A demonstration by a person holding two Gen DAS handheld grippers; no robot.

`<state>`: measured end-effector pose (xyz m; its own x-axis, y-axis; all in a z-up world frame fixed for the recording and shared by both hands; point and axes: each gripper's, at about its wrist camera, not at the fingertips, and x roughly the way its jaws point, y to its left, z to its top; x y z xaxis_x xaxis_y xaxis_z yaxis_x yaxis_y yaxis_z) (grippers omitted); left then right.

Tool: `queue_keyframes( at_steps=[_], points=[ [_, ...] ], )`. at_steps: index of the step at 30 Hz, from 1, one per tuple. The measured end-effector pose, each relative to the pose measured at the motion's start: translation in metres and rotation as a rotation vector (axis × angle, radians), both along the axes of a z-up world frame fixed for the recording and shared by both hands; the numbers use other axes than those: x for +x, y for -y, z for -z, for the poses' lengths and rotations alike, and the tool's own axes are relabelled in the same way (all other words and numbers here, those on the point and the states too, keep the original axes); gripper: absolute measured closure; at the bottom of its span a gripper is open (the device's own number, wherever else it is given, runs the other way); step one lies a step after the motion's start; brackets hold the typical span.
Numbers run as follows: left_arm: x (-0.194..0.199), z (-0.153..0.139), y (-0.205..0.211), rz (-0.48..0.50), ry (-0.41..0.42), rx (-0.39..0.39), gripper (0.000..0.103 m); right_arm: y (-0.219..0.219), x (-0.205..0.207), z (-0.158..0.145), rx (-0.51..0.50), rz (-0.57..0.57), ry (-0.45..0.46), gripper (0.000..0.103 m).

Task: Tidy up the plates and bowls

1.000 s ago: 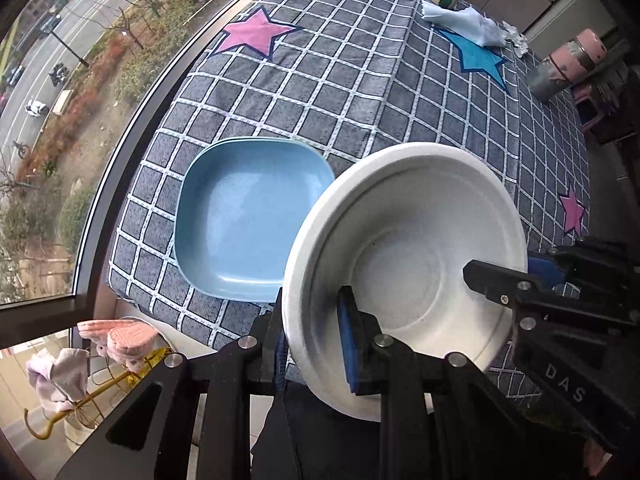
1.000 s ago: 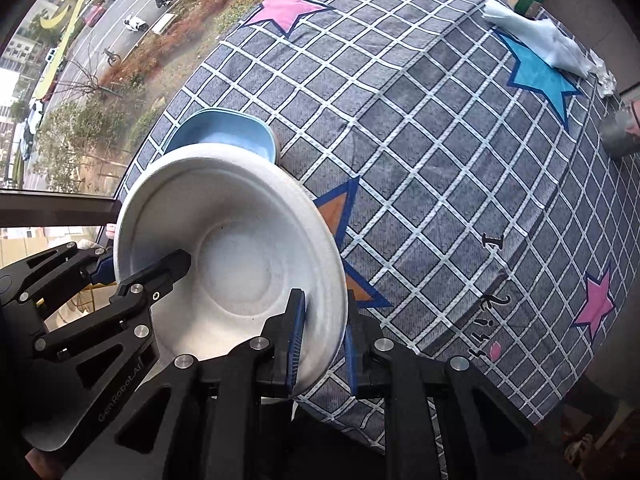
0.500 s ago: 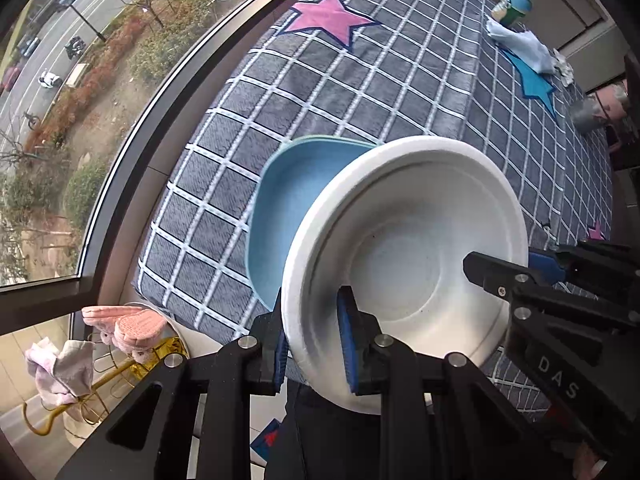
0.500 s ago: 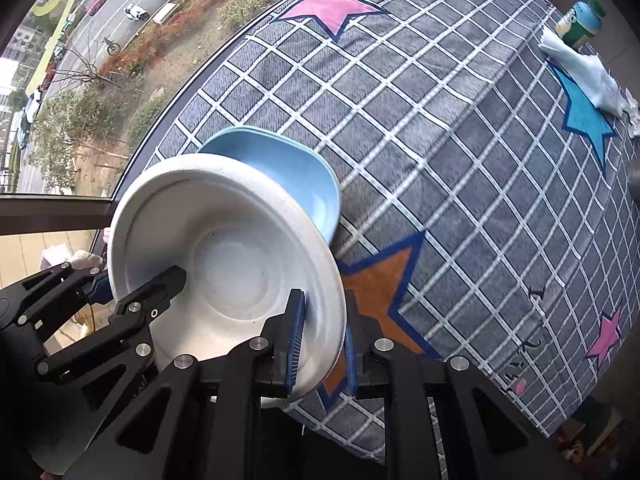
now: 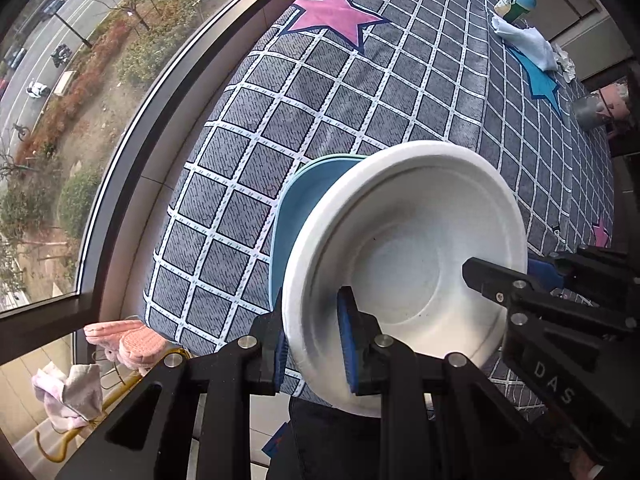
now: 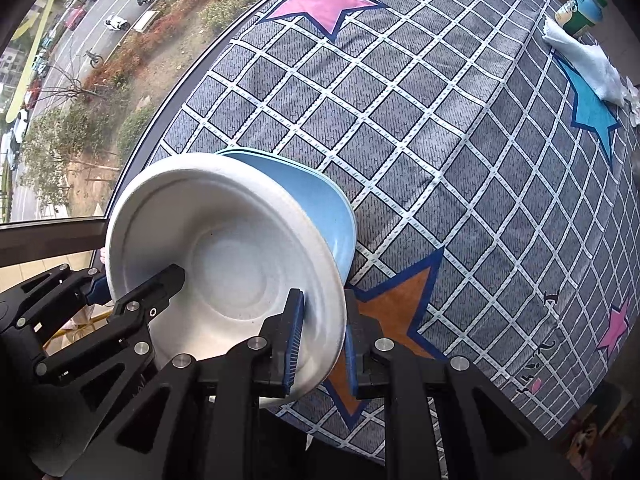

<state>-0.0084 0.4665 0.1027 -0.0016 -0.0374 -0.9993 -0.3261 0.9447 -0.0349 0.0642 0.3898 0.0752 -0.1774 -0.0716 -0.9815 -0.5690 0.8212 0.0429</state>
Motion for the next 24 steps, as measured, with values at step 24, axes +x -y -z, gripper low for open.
queue_keyframes(
  at_steps=[24],
  points=[
    [0.01,0.013,-0.005,0.047,-0.033,0.0,0.077,-0.002,-0.001,0.005,-0.03,0.044,-0.016,0.079]
  ],
)
